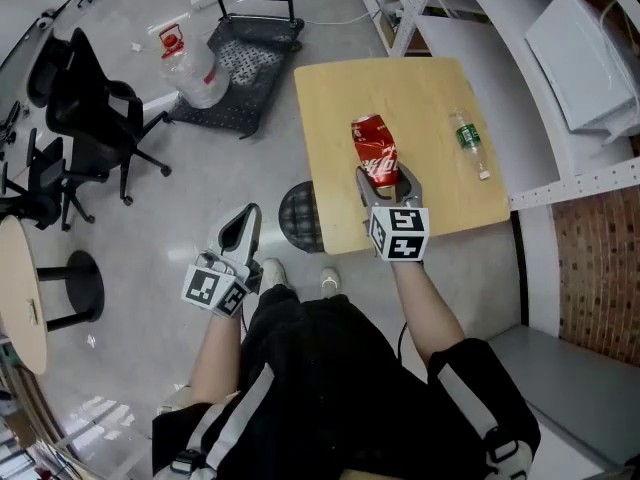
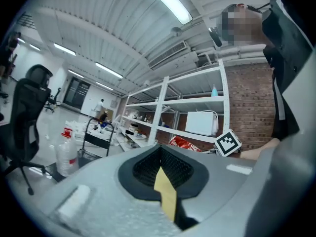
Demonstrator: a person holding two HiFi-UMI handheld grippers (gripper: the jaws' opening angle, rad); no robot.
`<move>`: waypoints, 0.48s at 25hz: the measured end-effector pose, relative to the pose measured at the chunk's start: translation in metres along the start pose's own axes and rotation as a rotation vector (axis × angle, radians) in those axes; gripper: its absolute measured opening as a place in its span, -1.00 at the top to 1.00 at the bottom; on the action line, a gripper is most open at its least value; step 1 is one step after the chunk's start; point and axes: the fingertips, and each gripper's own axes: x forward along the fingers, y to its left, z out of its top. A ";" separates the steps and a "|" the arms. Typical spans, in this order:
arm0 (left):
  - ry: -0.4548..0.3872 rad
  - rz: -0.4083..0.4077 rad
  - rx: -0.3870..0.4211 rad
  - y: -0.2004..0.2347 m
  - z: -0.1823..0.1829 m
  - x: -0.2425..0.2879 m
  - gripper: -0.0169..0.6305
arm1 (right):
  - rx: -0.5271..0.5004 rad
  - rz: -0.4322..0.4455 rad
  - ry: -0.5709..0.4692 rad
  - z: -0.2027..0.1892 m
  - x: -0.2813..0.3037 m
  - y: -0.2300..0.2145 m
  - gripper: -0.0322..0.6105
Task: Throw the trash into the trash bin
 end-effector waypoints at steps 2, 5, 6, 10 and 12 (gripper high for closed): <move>-0.030 0.090 0.006 0.014 0.006 -0.028 0.95 | -0.024 0.070 -0.001 0.004 0.004 0.029 0.00; -0.094 0.215 0.034 0.038 0.021 -0.071 0.95 | -0.055 0.184 -0.021 0.017 0.012 0.077 0.00; -0.114 0.247 0.037 0.046 0.025 -0.085 0.95 | -0.068 0.225 -0.029 0.021 0.013 0.093 0.00; -0.180 0.333 0.057 0.076 0.032 -0.145 0.95 | -0.129 0.346 -0.058 0.031 0.010 0.159 0.00; -0.190 0.368 0.053 0.085 0.043 -0.174 0.95 | -0.160 0.388 -0.072 0.035 0.010 0.194 0.00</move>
